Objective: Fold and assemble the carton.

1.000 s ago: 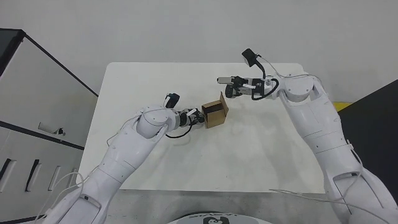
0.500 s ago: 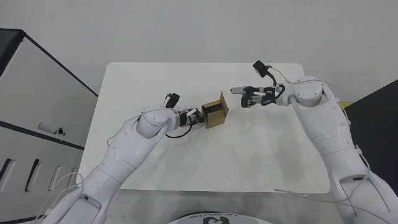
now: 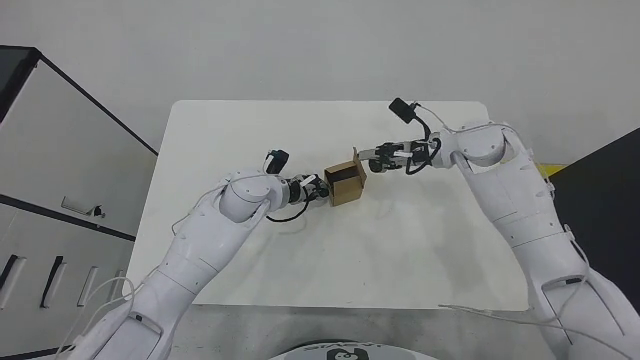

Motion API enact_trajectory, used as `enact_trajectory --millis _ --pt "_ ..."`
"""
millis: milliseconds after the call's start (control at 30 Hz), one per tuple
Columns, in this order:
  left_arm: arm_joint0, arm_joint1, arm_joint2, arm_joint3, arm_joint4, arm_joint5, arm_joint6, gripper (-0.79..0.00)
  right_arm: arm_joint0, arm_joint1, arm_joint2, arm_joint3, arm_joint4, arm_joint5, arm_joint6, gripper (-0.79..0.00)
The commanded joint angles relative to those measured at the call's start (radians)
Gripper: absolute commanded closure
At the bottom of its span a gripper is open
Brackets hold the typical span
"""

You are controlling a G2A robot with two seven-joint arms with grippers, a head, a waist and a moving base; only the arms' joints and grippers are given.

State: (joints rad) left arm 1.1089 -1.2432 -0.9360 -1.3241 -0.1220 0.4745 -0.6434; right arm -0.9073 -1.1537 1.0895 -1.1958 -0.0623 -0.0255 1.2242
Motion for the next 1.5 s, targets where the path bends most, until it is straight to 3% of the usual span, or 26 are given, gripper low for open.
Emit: enact_trajectory --millis 0,133,267,467,567,667,1000,1467 --pt "0.000 0.000 0.000 0.000 0.000 0.000 0.000 0.000 0.012 -0.002 -0.015 -0.001 -0.011 0.006 0.004 -0.323" --pt "0.000 0.000 0.000 0.000 0.000 0.000 0.000 0.000 0.042 -0.007 -0.053 -0.008 -0.048 0.016 0.021 -0.271" --pt "0.000 0.000 0.000 0.000 0.000 0.000 0.000 0.000 0.076 -0.012 -0.092 -0.021 -0.092 0.030 0.043 -0.323" --pt "0.000 0.000 0.000 0.000 0.000 0.000 0.000 0.000 0.129 -0.019 -0.144 -0.037 -0.149 0.040 0.085 -0.336" --pt "0.000 0.000 0.000 0.000 0.000 0.000 0.000 0.000 0.155 -0.023 -0.169 -0.039 -0.176 0.040 0.104 -0.262" --pt "0.000 0.000 0.000 0.000 0.000 0.000 0.000 0.000 0.178 -0.028 -0.194 -0.038 -0.201 0.056 0.120 -0.126" --pt "0.000 0.000 0.000 0.000 0.000 0.000 0.000 0.000 0.210 -0.035 -0.238 -0.029 -0.233 0.104 0.159 -0.074" --pt "0.000 0.000 0.000 0.000 0.000 0.000 0.000 0.000 0.310 -0.074 -0.387 -0.045 -0.366 0.035 0.204 -0.025"
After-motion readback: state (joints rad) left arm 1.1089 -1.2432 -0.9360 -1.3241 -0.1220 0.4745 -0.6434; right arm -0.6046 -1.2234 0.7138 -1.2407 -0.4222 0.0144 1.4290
